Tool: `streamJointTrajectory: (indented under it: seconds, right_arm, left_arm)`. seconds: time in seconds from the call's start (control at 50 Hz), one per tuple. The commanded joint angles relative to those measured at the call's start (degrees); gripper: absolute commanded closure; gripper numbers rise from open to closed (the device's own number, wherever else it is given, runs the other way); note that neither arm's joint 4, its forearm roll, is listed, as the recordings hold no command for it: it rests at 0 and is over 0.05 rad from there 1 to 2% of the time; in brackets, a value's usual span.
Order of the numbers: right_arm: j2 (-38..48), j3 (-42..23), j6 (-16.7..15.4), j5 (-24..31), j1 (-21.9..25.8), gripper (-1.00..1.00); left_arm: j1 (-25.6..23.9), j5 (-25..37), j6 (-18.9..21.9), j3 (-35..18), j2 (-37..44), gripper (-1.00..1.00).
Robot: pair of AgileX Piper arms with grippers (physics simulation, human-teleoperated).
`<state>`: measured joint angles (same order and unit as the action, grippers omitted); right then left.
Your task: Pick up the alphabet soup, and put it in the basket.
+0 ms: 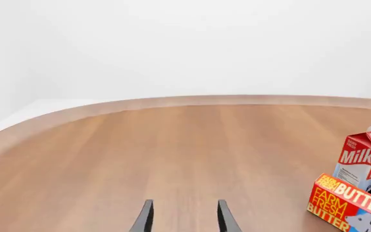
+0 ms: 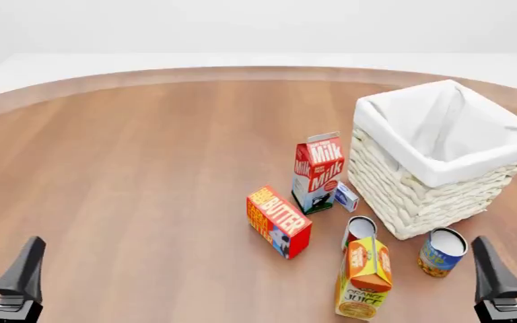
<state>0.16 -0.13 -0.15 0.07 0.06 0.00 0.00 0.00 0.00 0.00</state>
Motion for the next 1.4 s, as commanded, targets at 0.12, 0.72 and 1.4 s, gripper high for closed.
streamJointTrajectory:
  seconds: [0.12,0.72,1.4]
  right_arm:
    - [0.3,-0.7,-0.9,0.8,-0.8,-1.00]
    - [1.9,-8.7,-3.5,9.4,0.9,-1.00]
    - [10.5,-10.6,-4.9,10.7,-0.9,-1.00]
  left_arm:
    - [0.0,0.0,0.0,0.0,0.0,-1.00]
    - [0.0,0.0,0.0,0.0,0.0,-1.00]
    - [0.0,0.0,0.0,0.0,0.0,-1.00]
